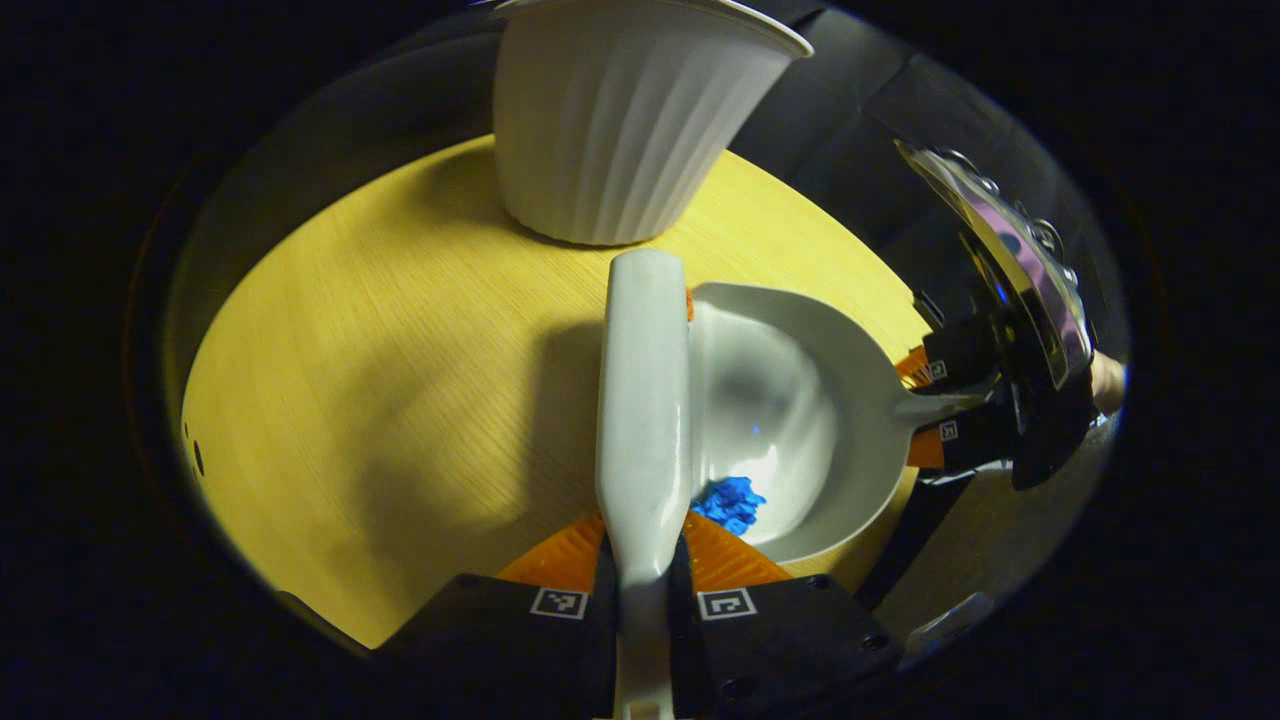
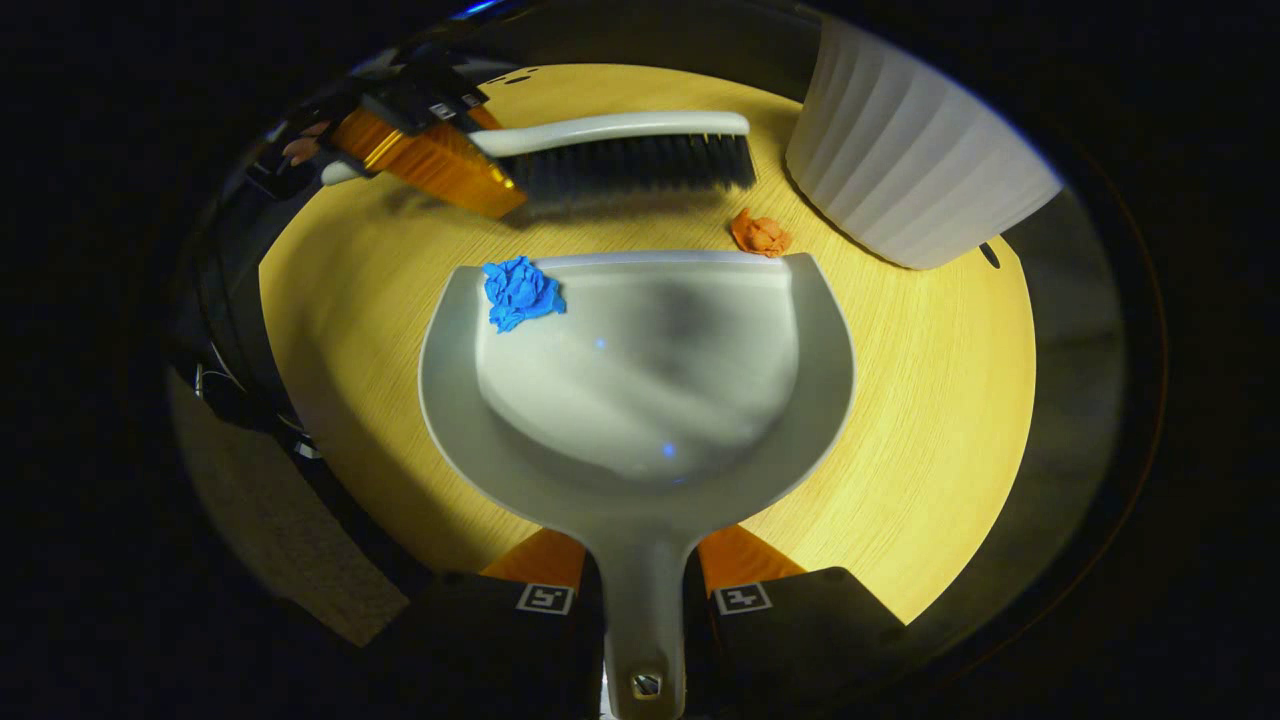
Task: Pick up the small broom and dustpan from the desktop, sweep the trash into the dustpan with the broom, and then empty the trash into the garbage bin.
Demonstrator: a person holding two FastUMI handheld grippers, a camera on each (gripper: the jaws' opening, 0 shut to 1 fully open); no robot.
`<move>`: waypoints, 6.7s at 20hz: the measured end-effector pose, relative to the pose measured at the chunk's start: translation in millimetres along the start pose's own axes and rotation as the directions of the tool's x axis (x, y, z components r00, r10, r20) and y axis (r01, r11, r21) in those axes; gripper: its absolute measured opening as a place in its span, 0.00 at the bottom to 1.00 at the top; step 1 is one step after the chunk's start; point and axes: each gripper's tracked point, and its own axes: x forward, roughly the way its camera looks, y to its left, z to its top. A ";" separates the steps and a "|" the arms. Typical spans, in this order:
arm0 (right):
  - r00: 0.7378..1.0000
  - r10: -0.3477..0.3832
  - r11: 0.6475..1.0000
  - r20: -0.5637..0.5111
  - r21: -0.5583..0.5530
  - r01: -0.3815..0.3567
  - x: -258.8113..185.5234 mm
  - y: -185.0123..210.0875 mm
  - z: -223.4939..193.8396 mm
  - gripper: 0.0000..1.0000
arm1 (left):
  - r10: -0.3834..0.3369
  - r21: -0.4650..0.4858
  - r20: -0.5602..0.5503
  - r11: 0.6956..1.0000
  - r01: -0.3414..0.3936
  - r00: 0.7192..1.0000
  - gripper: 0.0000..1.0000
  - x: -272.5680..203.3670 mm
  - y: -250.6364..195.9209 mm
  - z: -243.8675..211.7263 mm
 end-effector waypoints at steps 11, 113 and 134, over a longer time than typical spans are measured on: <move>1.000 0.004 1.000 -0.001 0.005 -0.004 -0.9 1.6 -1.4 0.39 | -0.045 0.113 -0.104 0.992 0.057 0.994 0.25 29.3 -11.5 10.2; 0.989 -0.006 0.985 0.145 0.174 -0.020 160.3 302.5 -125.6 0.36 | 0.308 -0.421 0.019 0.865 -0.271 0.951 0.25 -119.6 144.4 -185.3; 0.997 -0.061 0.977 0.053 0.208 0.049 275.5 309.3 -128.8 0.39 | 0.339 -0.381 -0.041 0.864 -0.328 0.940 0.26 -117.5 147.3 -188.9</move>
